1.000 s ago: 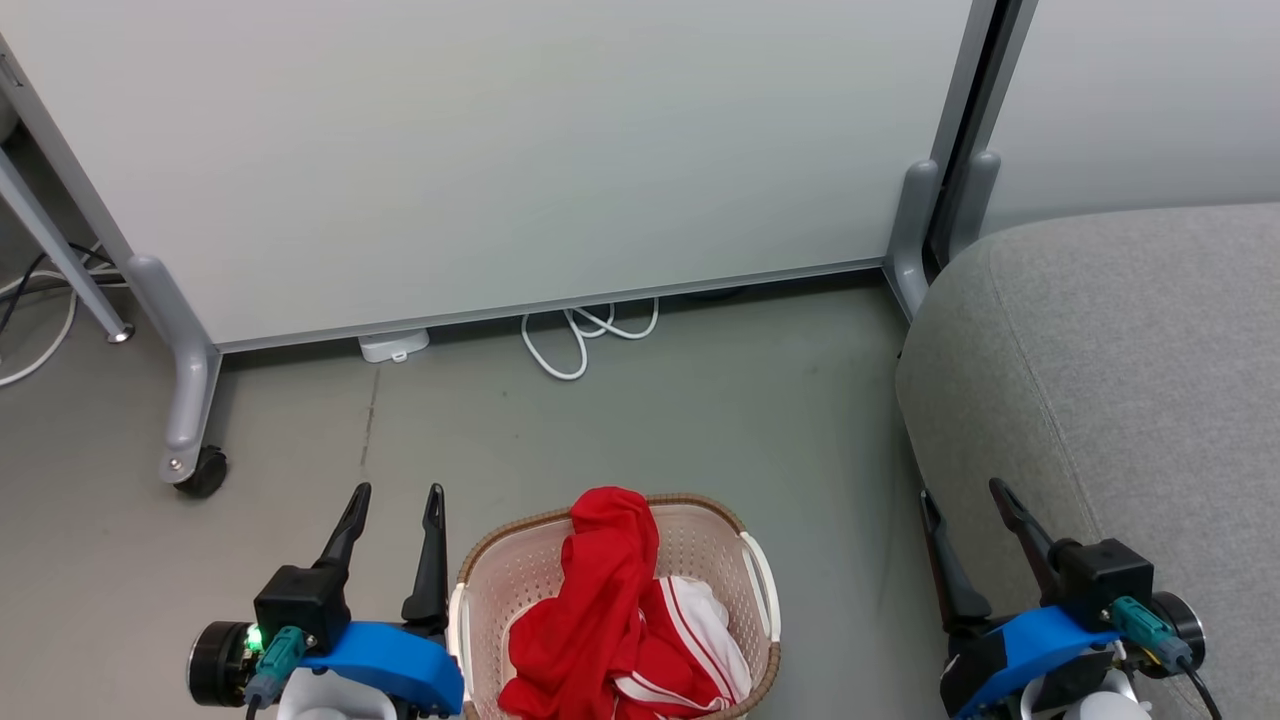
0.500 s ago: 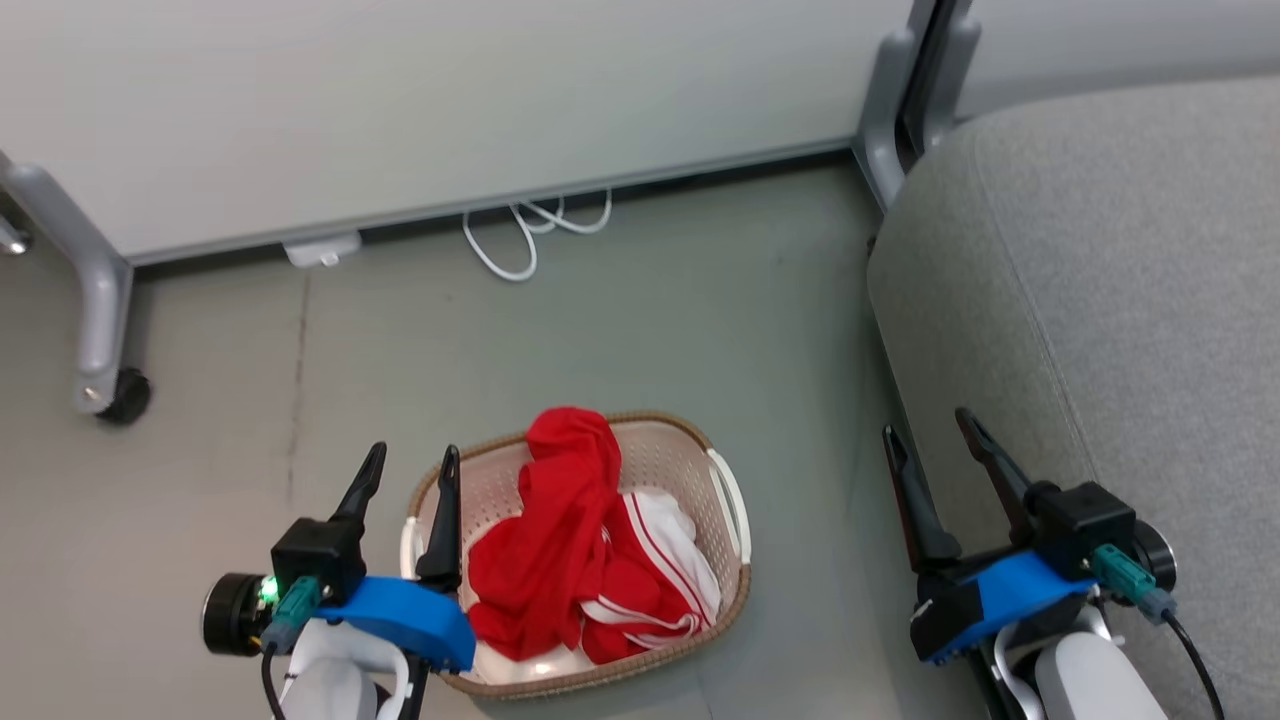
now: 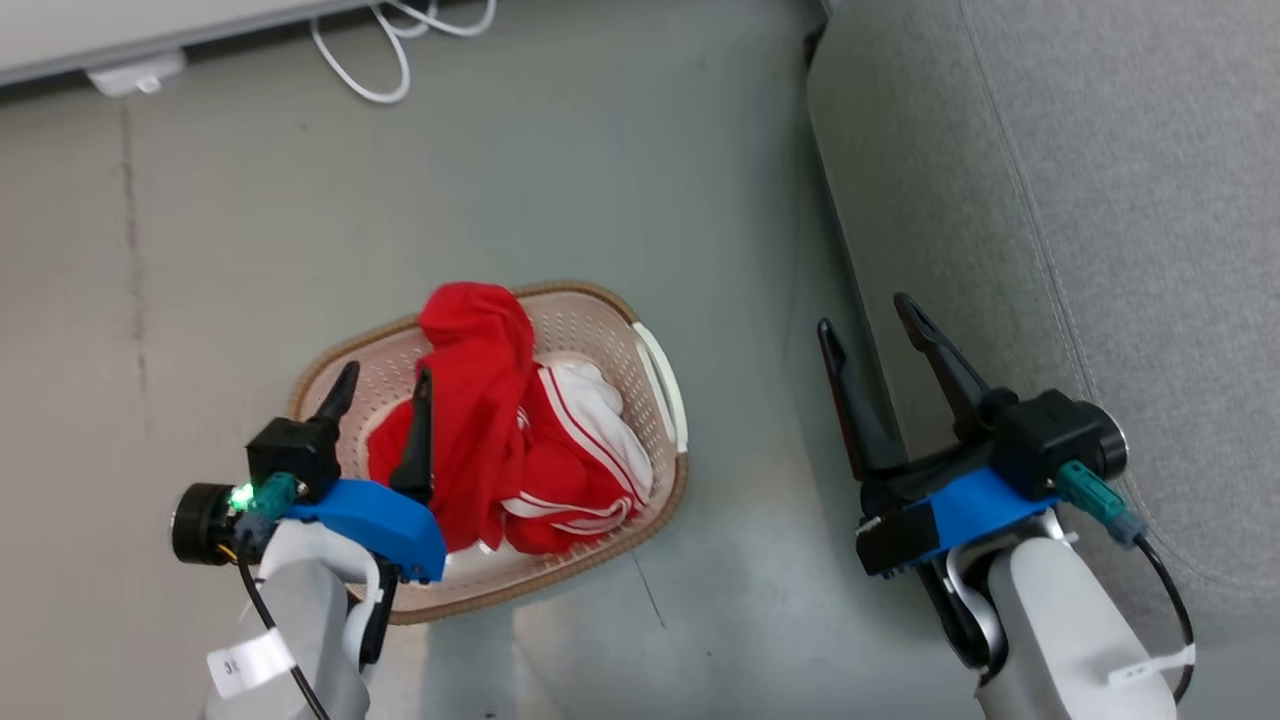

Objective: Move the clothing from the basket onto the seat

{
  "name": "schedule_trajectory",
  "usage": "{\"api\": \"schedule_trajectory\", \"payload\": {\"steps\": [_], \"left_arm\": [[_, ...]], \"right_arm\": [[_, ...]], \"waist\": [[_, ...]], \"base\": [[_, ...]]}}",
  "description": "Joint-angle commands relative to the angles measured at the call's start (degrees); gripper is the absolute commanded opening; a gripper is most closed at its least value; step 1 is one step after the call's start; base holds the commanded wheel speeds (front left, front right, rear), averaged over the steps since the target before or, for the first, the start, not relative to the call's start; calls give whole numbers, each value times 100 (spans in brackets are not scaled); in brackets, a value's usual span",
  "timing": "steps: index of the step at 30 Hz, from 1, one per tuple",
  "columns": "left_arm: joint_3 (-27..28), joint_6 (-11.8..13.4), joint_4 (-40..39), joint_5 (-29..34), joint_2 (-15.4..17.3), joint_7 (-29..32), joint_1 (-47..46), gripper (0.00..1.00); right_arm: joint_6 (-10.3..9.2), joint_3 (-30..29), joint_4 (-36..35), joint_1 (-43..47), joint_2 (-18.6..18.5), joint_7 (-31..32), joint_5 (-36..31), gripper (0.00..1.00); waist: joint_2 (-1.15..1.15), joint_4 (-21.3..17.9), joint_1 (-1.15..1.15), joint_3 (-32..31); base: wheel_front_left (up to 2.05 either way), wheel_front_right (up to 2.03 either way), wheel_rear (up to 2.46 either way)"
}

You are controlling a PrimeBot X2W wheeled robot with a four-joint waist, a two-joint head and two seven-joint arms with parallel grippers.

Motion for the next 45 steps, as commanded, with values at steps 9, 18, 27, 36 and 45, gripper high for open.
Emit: {"api": "schedule_trajectory", "payload": {"steps": [9, 18, 27, 36, 45], "left_arm": [[328, 82, 871, -159, 162, -29, -777, 100], [687, 194, 1546, -389, 395, -29, -1319, 100], [770, 215, 2045, -459, 687, -29, -1770, 100], [677, 145, 2480, -531, 721, -25, -2043, 100], [564, 81, 2785, -583, 657, -27, -2154, 0]], "right_arm": [[1, 239, -77, -428, -15, -122, 226, 100], [1, 458, -229, -576, -12, -153, 494, 100], [1, 665, -484, -672, -12, -155, 747, 100], [1, 748, -541, -723, -13, -156, 847, 100], [1, 758, -503, -786, -13, -156, 892, 100]], "waist": [[0, -723, -1, 1065], [0, -1079, -1, 1638], [0, -1305, -1, 2076], [0, -1339, -1, 2270], [0, -1327, -1, 2232]], "base": [[0, 0, 0], [0, 0, 0], [0, 0, 0], [0, 0, 0], [0, 0, 0]]}}
